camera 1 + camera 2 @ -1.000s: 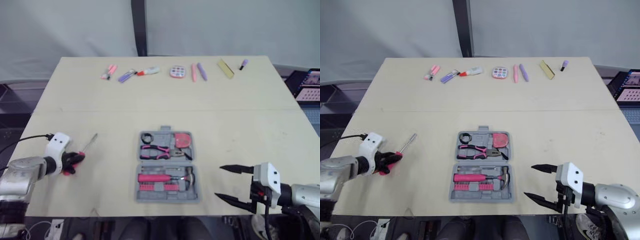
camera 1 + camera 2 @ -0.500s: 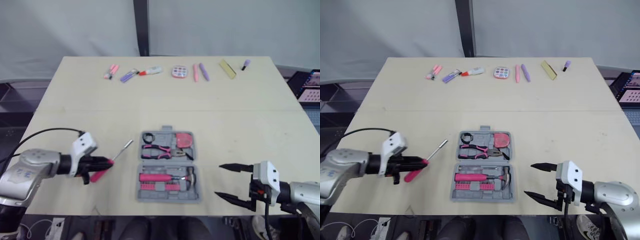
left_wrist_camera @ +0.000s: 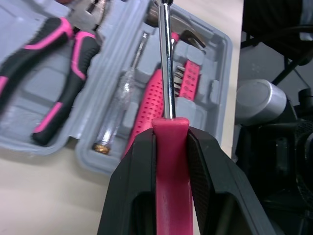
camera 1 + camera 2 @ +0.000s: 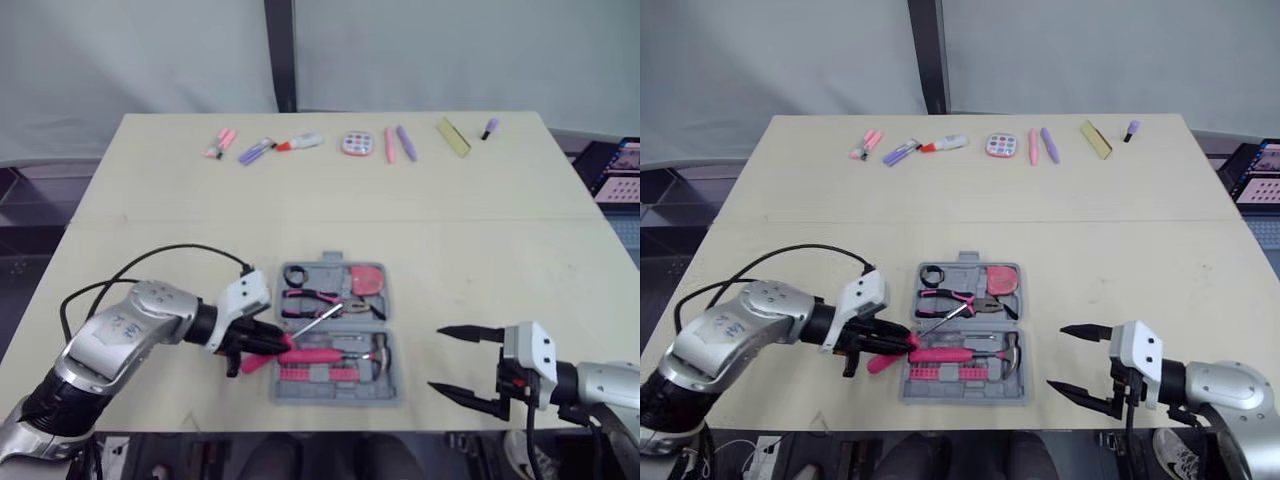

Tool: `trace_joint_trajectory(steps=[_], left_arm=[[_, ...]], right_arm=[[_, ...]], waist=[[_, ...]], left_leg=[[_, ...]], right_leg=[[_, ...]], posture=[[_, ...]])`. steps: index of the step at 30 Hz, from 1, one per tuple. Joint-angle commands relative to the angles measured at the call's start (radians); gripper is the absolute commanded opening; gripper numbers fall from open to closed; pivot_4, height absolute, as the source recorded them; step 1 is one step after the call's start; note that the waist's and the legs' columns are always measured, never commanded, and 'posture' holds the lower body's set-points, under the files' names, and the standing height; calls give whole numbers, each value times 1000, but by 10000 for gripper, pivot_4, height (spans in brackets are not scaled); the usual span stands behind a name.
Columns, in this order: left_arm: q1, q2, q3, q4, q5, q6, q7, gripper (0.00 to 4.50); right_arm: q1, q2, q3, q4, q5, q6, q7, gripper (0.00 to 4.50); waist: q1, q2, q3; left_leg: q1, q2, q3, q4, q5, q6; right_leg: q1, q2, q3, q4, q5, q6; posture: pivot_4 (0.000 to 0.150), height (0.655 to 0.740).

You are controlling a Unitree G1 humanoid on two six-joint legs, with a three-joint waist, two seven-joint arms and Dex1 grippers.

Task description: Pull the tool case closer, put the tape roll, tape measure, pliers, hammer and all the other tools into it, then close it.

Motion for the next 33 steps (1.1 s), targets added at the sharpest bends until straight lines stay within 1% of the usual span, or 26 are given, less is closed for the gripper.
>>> trace_joint_trajectory(steps=[1, 6, 9, 15, 17, 22, 25, 27, 30, 33], left_arm=[[-39, -21, -60, -41, 15, 1, 0, 5488], [-106, -66, -144, -47, 37, 32, 20, 5488], [-137, -83, -166, -53, 38, 53, 27, 5488], [-198, -50, -244, -76, 74, 74, 6, 5488], [-241, -41, -276, -85, 81, 82, -14, 5488], [-338, -9, -422, -101, 149, 106, -55, 5488], [-369, -40, -456, -100, 141, 160, -53, 5488], [-385, -47, -485, -100, 158, 168, -51, 5488], [-409, -58, -524, -109, 169, 175, -54, 5488], [-442, -87, -553, -124, 163, 234, -36, 5488]], right_arm=[[5, -4, -8, -10, 0, -17, -1, 45000], [18, -3, -8, -21, -5, -15, -5, 45000], [25, -1, -3, -32, -6, -12, -12, 45000], [33, -9, -7, -24, -5, -19, -2, 45000], [30, -10, -6, -24, -5, -18, -3, 45000], [36, -13, -2, -17, -15, -29, 2, 45000], [54, -16, -6, -26, -18, -34, 5, 45000], [65, -19, -3, -29, -24, -40, 8, 45000], [72, -16, 6, -39, -27, -41, 4, 45000], [75, -18, 19, -50, -28, -39, 8, 45000]], waist=[[1, 0, 0], [4, 0, 0], [3, 0, 0], [3, 0, 0], [3, 0, 0], [5, 0, 0], [5, 0, 0], [5, 0, 0], [4, 0, 0], [5, 0, 0]], left_leg=[[0, 0, 0, 0, 0, 0], [-1, 0, -1, 4, -1, 1], [-2, 0, -1, 4, -1, 1], [-2, 1, -1, 5, -1, 2], [-2, 1, -1, 5, -1, 1], [-3, 0, -1, 6, -1, 2], [-3, 0, -1, 6, -1, 2], [-3, 0, -1, 7, -1, 2], [-3, 0, -1, 7, -1, 3], [-3, 0, -1, 7, -2, 3]], right_leg=[[0, 0, 0, 0, 0, 0], [0, 2, 2, 0, 0, 0], [0, 2, 3, 0, 0, 0], [0, 5, 5, 0, 0, 0], [0, 6, 5, 0, 0, 0], [0, 6, 8, 0, 0, 0], [0, 7, 11, 0, 0, 0], [0, 8, 14, 1, 0, 0], [0, 8, 15, 1, 0, 0], [0, 8, 15, 1, 0, 0]], posture=[[1500, 7400], [1500, 7400], [1500, 7400], [1500, 7400], [1500, 7400], [1500, 7400], [1500, 7400], [1500, 7400], [1500, 7400], [1500, 7400]])
